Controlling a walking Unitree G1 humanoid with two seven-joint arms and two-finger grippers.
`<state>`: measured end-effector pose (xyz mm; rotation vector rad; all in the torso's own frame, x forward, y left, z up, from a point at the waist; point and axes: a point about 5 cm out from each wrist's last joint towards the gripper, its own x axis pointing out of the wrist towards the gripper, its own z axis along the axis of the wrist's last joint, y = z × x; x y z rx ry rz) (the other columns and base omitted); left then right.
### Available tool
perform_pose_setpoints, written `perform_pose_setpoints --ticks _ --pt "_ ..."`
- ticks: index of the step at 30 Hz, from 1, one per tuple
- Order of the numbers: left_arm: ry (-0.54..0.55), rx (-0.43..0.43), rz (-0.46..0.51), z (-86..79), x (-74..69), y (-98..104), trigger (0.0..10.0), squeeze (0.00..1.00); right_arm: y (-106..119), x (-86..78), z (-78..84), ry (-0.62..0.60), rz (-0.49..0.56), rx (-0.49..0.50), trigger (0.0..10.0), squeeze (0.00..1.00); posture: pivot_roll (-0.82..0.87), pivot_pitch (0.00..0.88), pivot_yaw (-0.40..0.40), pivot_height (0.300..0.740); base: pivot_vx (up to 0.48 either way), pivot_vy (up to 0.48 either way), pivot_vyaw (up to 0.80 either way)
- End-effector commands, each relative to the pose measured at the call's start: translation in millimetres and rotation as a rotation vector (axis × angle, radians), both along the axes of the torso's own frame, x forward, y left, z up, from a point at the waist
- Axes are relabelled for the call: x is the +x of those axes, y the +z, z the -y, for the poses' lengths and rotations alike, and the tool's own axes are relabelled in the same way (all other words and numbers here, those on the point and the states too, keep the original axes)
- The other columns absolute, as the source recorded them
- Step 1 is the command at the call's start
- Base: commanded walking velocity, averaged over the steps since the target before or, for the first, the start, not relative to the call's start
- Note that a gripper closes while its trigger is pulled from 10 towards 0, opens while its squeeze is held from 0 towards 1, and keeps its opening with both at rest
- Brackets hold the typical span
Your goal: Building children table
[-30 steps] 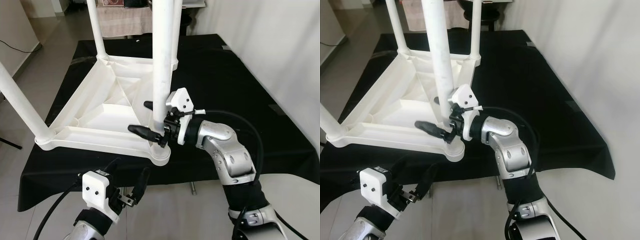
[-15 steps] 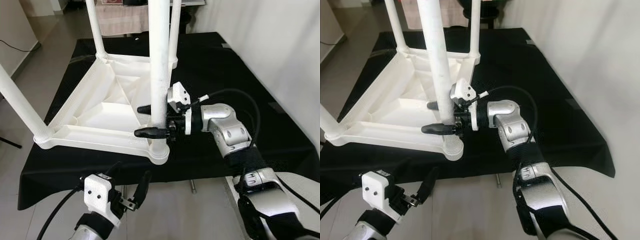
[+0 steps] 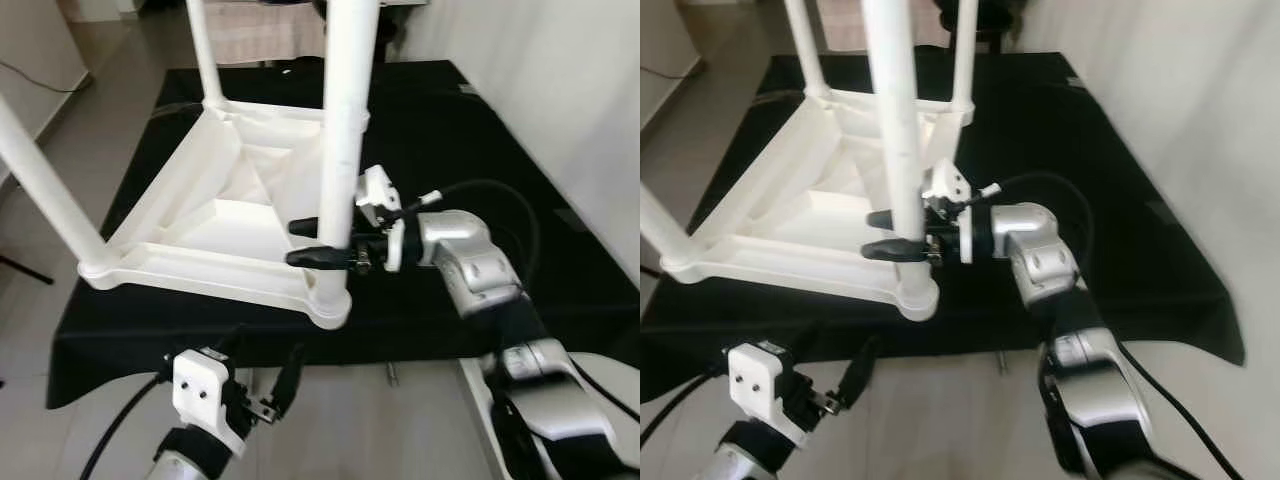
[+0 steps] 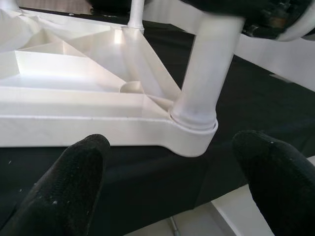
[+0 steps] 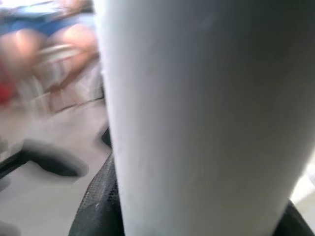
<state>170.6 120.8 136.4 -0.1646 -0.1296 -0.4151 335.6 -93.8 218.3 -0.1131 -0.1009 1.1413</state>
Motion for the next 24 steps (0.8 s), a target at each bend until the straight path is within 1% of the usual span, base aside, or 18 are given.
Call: perform_pose_setpoints --ticks 1,2,3,4,5,6,9,12,14,15,16,18,19,20,21,22,23,24 --pt "0.009 -0.002 0.007 -1.8 -0.1 1.2 10.0 0.00 -44.0 -11.3 13.7 -0.577 -0.164 -0.040 0.0 0.00 0.04 0.136 -0.067 0.740 0.000 0.000 0.00" --pt "0.010 -0.002 0.008 -2.3 0.4 1.1 10.0 0.00 -59.6 -29.1 16.9 -0.710 -0.226 -0.059 0.0 0.00 0.04 0.136 -0.067 0.740 0.000 0.000 0.00" --pt "0.010 -0.002 0.008 -2.3 0.4 1.1 10.0 0.00 -59.6 -29.1 16.9 -0.710 -0.226 -0.059 0.0 0.00 0.04 0.136 -0.067 0.740 0.000 0.000 0.00" --pt "0.008 -0.002 0.009 -2.3 2.0 1.3 10.0 0.00 -66.4 -40.2 17.7 -0.752 -0.227 -0.074 0.0 0.00 0.04 0.134 -0.056 0.740 0.000 0.000 0.00" --pt "0.006 -0.002 0.009 -2.1 3.2 0.6 10.0 0.00 -69.6 -45.4 16.7 -0.745 -0.221 -0.081 0.0 0.00 0.03 0.128 -0.056 0.740 0.000 0.000 0.00" --pt "0.002 -0.002 0.008 -2.1 4.5 -0.2 10.0 0.00 -70.2 -41.0 17.1 -0.750 -0.211 -0.079 0.0 0.00 0.03 0.109 -0.055 0.740 0.000 0.000 0.00" --pt "0.000 -0.002 0.008 -2.0 5.5 -0.7 10.0 0.00 -70.6 -37.7 17.7 -0.754 -0.207 -0.077 0.0 0.00 0.03 0.109 -0.057 0.740 0.000 0.000 0.00" --pt "-0.001 -0.003 0.011 -1.2 7.7 -1.7 10.0 0.00 -70.2 -28.0 11.9 -0.731 -0.195 -0.079 0.0 0.00 0.04 0.097 -0.071 0.740 0.000 0.000 0.00" --pt "0.002 -0.002 0.013 -1.3 8.0 -1.8 10.0 0.00 -69.8 -26.6 10.2 -0.725 -0.191 -0.080 0.0 0.00 0.04 0.094 -0.072 0.740 0.000 0.000 0.00" --pt "0.009 0.000 0.016 -1.6 8.2 -1.8 10.0 0.00 -69.4 -25.5 8.5 -0.715 -0.190 -0.083 4.1 0.00 0.04 0.094 -0.072 0.740 0.000 0.000 0.00" --pt "0.016 0.000 0.018 -2.1 8.3 -1.7 10.0 0.00 -67.7 -24.8 7.2 -0.728 -0.191 -0.088 10.0 0.00 0.04 0.092 -0.072 0.740 0.000 0.000 0.00" --pt "0.020 0.000 0.019 -2.2 8.6 -1.9 10.0 0.00 -65.6 -23.8 5.1 -0.718 -0.190 -0.087 10.0 0.00 0.04 0.089 -0.074 0.740 0.000 0.000 0.00" --pt "0.023 0.000 0.020 -2.3 9.1 -1.9 10.0 0.00 -59.8 -28.0 -1.6 -0.716 -0.197 -0.077 10.0 0.23 0.04 0.090 -0.074 0.740 0.000 0.000 0.00" --pt "0.023 0.000 0.020 -2.4 9.4 -1.8 10.0 0.00 -57.8 -29.1 -4.1 -0.700 -0.201 -0.068 10.0 0.23 0.04 0.090 -0.074 0.740 0.000 0.000 0.00" --pt "0.022 0.000 0.020 -2.4 9.6 -1.8 10.0 0.00 -53.2 -27.6 -9.4 -0.624 -0.196 -0.046 10.0 1.00 0.04 0.090 -0.074 0.740 0.000 0.000 0.00" --pt "0.022 0.000 0.020 -2.4 9.6 -1.8 10.0 0.00 -53.2 -27.6 -9.4 -0.624 -0.196 -0.046 10.0 1.00 0.04 0.090 -0.074 0.740 0.000 0.000 0.00" --pt "0.020 -0.001 0.020 -2.2 9.8 -1.7 10.0 0.00 -46.0 -24.3 -13.4 -0.542 -0.180 -0.012 10.0 1.00 0.04 0.090 -0.072 0.740 0.000 0.000 0.00" --pt "0.020 -0.001 0.020 -2.2 9.8 -1.7 10.0 0.00 -46.0 -24.3 -13.4 -0.542 -0.180 -0.012 10.0 1.00 0.04 0.090 -0.072 0.740 0.000 0.000 0.00"
